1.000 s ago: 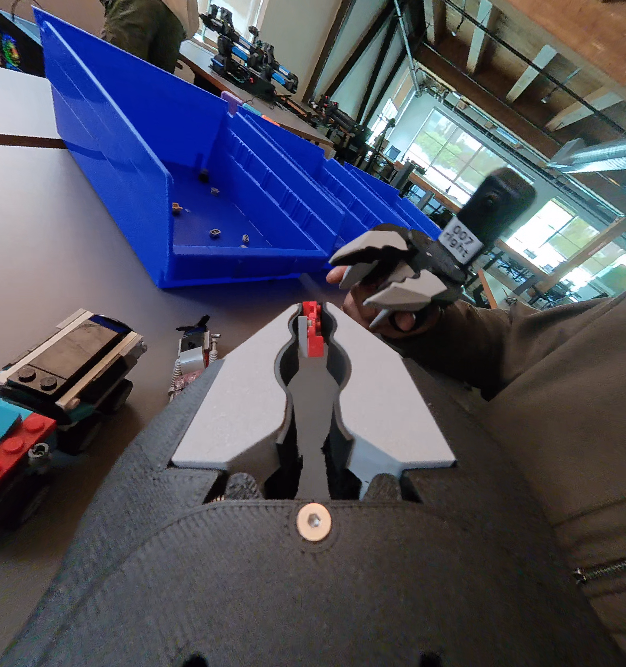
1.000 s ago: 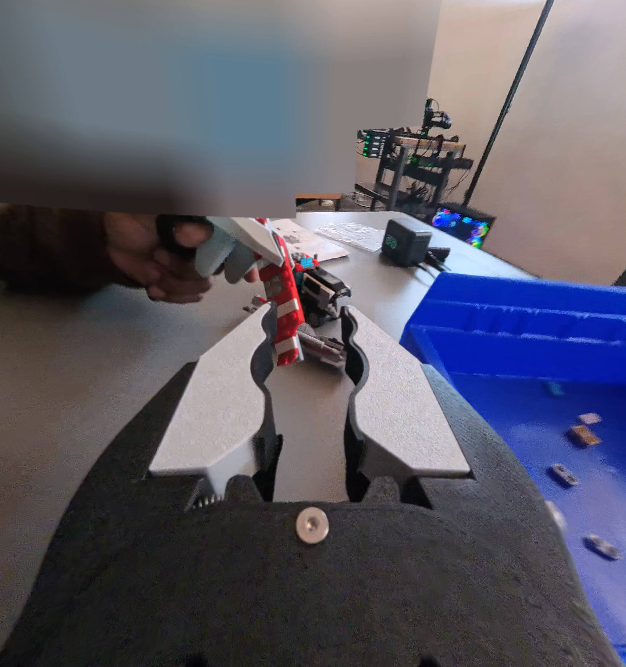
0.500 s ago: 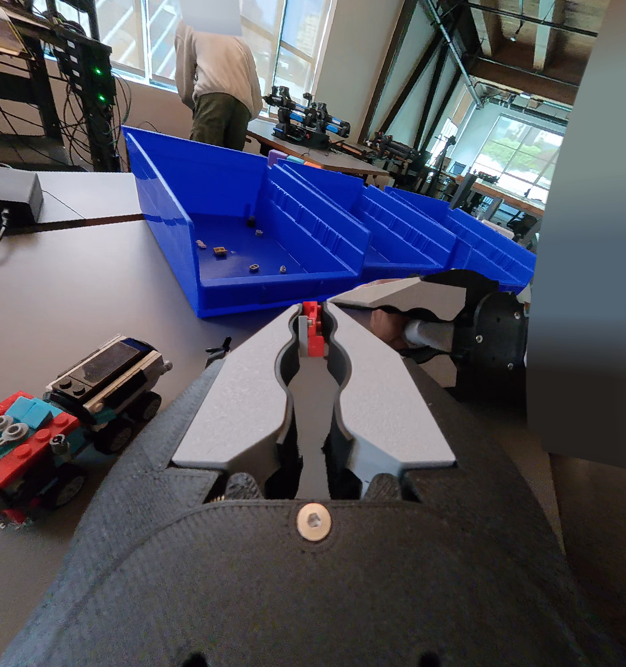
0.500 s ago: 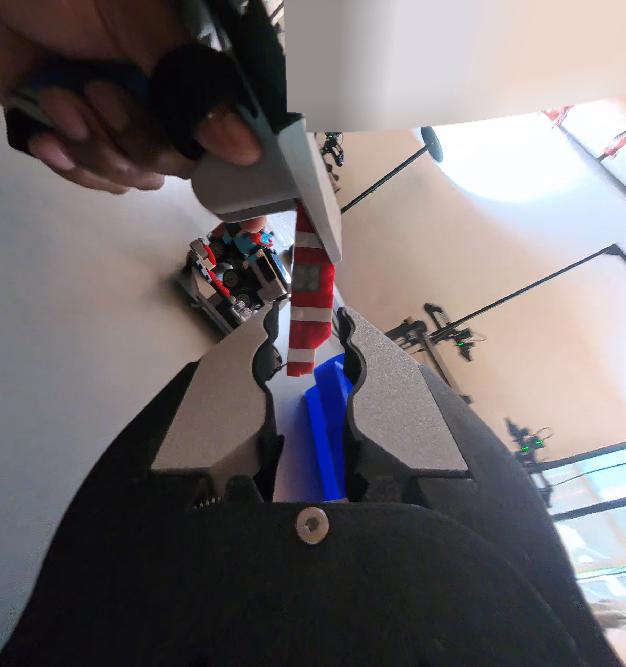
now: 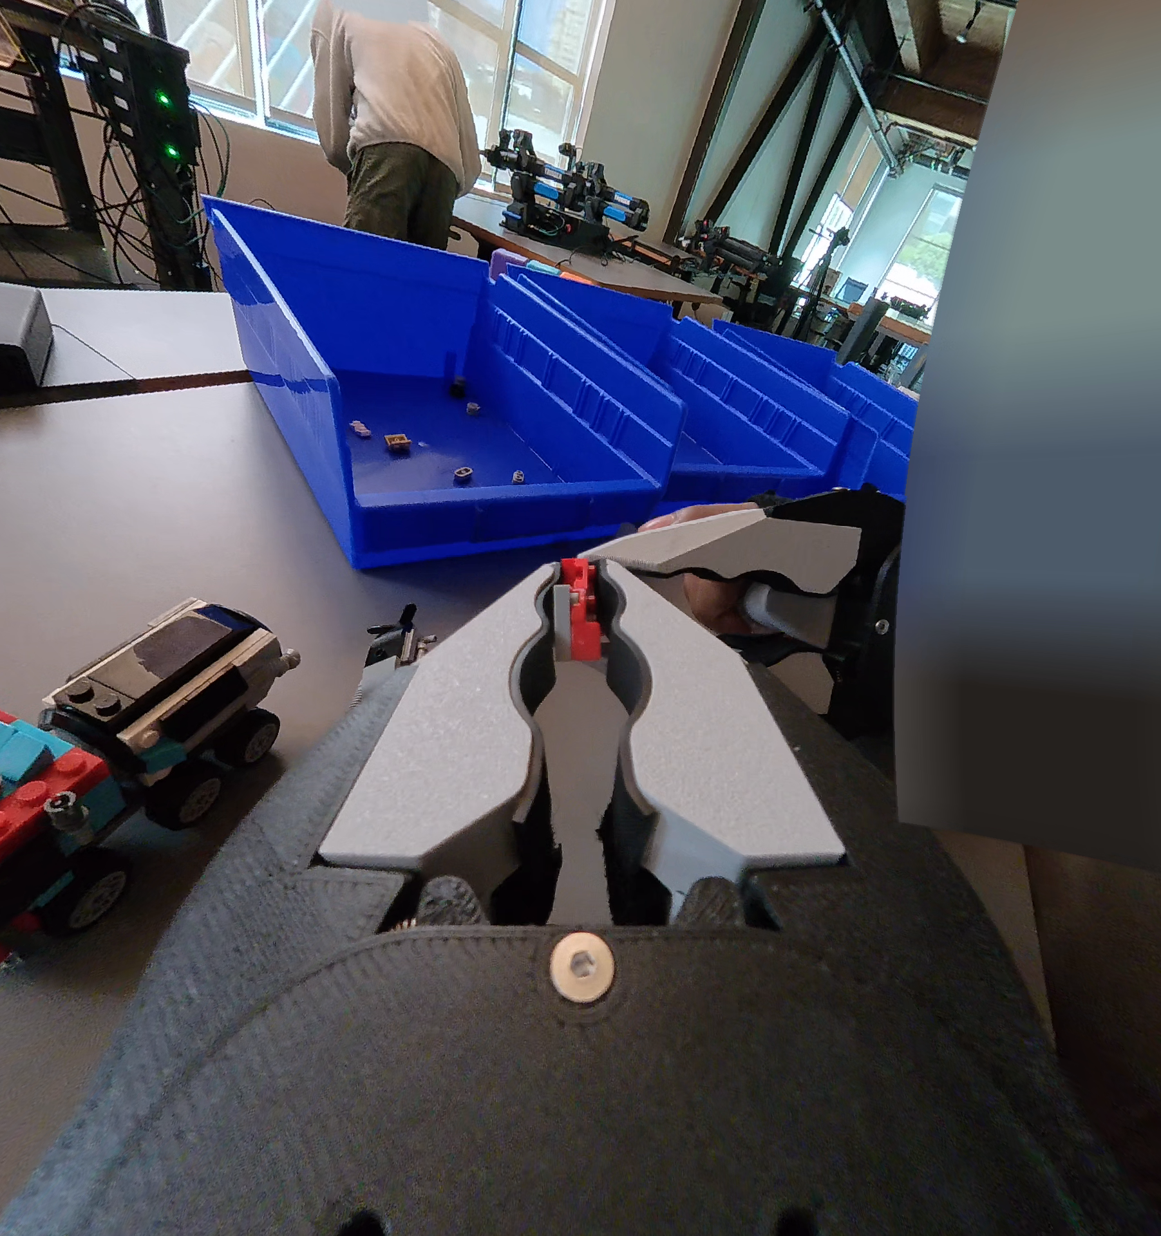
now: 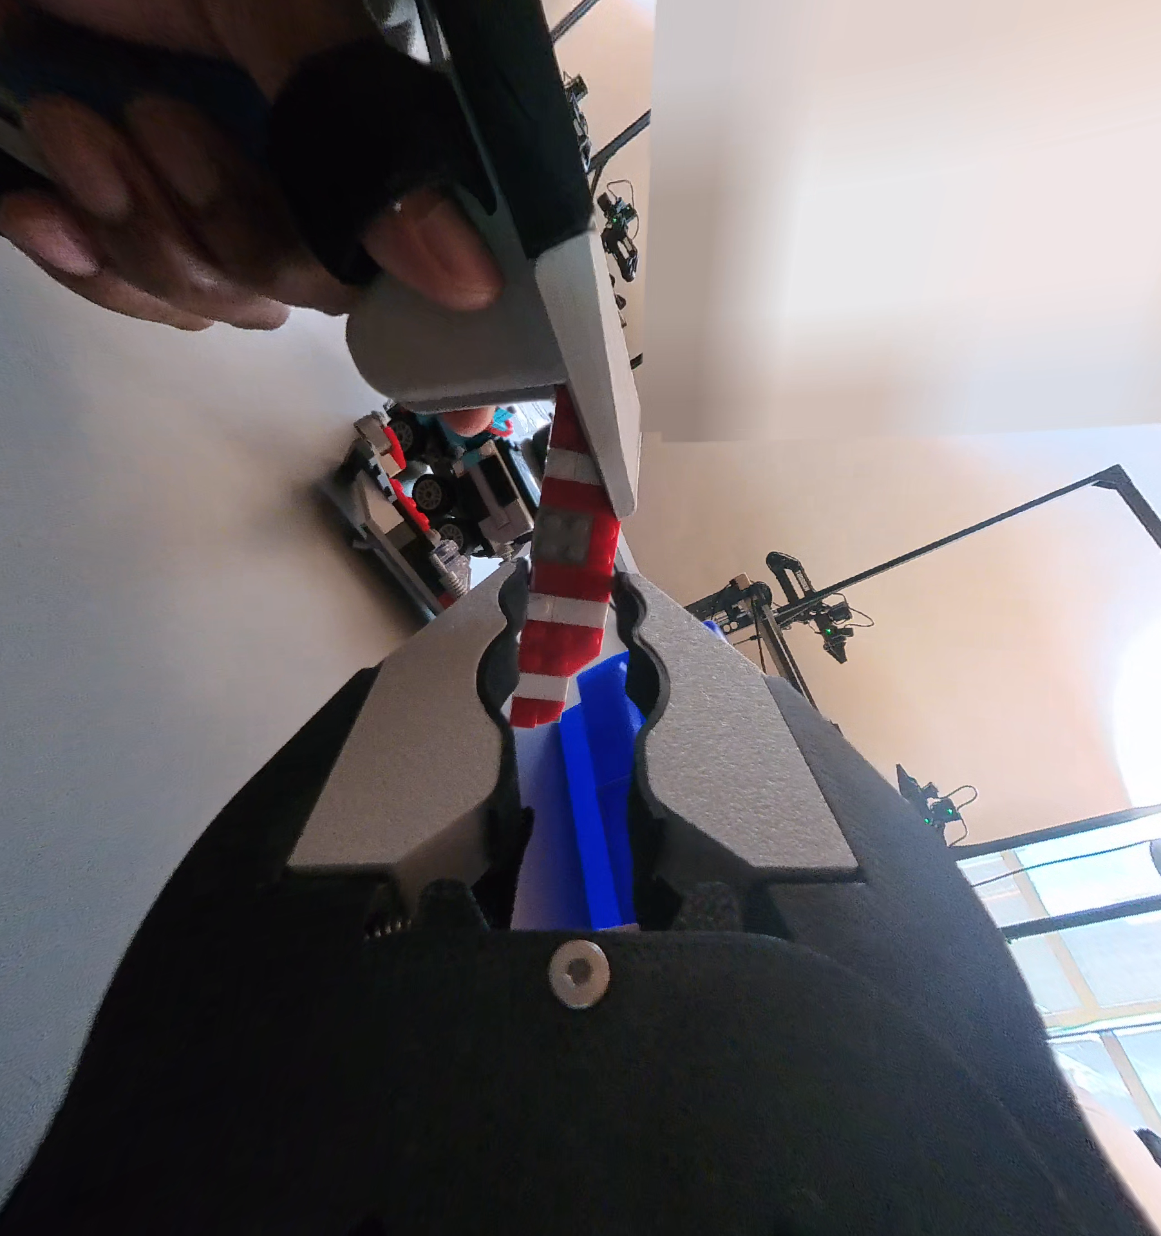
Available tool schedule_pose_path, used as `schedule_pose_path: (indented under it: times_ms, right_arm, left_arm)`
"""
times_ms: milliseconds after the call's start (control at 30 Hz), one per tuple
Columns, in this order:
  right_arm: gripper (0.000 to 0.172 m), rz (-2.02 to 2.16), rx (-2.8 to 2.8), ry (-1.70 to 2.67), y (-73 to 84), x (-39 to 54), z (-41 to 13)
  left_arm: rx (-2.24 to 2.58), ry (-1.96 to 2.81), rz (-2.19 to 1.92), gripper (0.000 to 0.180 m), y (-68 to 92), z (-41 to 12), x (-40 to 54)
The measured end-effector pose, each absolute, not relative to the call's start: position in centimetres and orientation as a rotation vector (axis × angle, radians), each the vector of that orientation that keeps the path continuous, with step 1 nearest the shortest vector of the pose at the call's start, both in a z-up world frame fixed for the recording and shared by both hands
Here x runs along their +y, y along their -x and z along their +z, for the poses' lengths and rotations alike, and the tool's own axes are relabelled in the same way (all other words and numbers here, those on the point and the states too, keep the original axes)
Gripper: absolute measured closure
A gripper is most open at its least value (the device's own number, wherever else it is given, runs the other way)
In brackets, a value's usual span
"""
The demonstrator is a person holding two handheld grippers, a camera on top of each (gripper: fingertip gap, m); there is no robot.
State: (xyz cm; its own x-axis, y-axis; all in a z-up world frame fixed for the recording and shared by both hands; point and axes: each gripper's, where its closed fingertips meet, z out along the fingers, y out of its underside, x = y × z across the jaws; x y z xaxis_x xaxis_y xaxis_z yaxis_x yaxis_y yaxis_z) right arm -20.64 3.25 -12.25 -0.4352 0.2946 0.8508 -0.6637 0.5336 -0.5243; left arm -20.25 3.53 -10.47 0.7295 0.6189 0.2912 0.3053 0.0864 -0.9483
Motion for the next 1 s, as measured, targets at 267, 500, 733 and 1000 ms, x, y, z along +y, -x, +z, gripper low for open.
schedule_pose_path:
  times_ms: [267,500,733,1000]
  right_arm:
    - [0.148,1.094,-1.698,-0.327,20.7,3.4,-12.4]
    - [0.148,1.074,-1.705,-0.344,20.7,3.4,-12.7]
    - [0.148,1.074,-1.697,-0.351,20.5,3.3,-12.6]
    - [0.148,1.068,-1.709,-0.391,20.0,3.1,-13.0]
  left_arm:
    - [-0.778,1.523,0.229,0.171,20.1,-10.7,3.8]
    - [-0.799,1.536,0.16,0.159,20.2,-11.2,3.9]
    - [-0.837,1.543,0.121,0.15,20.6,-11.8,3.5]
    - [-0.822,1.591,0.121,0.155,20.7,-12.4,3.6]
